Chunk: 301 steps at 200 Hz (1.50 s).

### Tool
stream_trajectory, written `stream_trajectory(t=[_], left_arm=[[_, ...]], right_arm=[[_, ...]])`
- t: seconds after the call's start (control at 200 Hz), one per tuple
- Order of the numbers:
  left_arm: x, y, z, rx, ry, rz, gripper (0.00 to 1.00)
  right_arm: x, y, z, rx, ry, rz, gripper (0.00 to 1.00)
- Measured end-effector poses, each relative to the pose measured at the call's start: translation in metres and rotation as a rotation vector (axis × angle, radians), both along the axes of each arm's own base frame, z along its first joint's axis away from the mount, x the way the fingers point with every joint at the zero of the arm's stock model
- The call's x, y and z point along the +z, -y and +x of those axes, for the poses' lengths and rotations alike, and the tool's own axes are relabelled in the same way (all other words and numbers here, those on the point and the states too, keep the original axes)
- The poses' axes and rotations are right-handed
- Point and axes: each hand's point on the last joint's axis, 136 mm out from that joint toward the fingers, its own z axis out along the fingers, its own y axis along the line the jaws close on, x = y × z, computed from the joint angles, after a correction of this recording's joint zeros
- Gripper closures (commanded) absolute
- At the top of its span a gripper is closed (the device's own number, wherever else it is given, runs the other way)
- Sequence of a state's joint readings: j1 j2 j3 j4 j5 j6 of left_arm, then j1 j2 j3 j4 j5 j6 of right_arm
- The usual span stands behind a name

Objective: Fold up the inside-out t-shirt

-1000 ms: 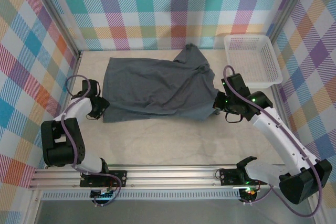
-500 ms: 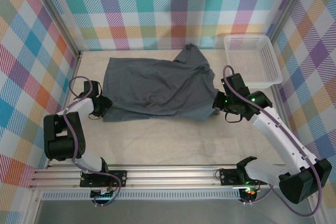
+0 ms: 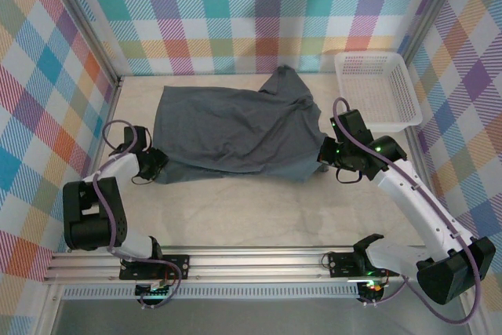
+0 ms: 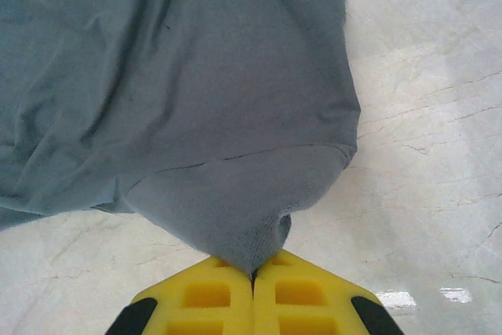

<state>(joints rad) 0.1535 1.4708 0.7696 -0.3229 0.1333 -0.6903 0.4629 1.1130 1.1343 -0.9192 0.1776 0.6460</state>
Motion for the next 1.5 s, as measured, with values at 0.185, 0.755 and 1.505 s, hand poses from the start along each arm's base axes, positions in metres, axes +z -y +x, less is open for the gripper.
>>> stream_trajectory(t=[0.185, 0.755, 1.505], left_arm=[[0.001, -0.002, -0.009, 0.006, -0.028, 0.018, 0.79], [0.007, -0.013, -0.018, 0.039, -0.078, 0.07, 0.59], [-0.003, 0.0, -0.005, 0.004, -0.071, -0.012, 1.0]], right_arm=[[-0.001, -0.002, 0.0, 0.004, -0.003, 0.005, 1.0], [-0.001, -0.002, 0.0, 0.004, -0.003, 0.006, 1.0], [-0.001, -0.001, 0.0, 0.003, -0.003, 0.004, 1.0]])
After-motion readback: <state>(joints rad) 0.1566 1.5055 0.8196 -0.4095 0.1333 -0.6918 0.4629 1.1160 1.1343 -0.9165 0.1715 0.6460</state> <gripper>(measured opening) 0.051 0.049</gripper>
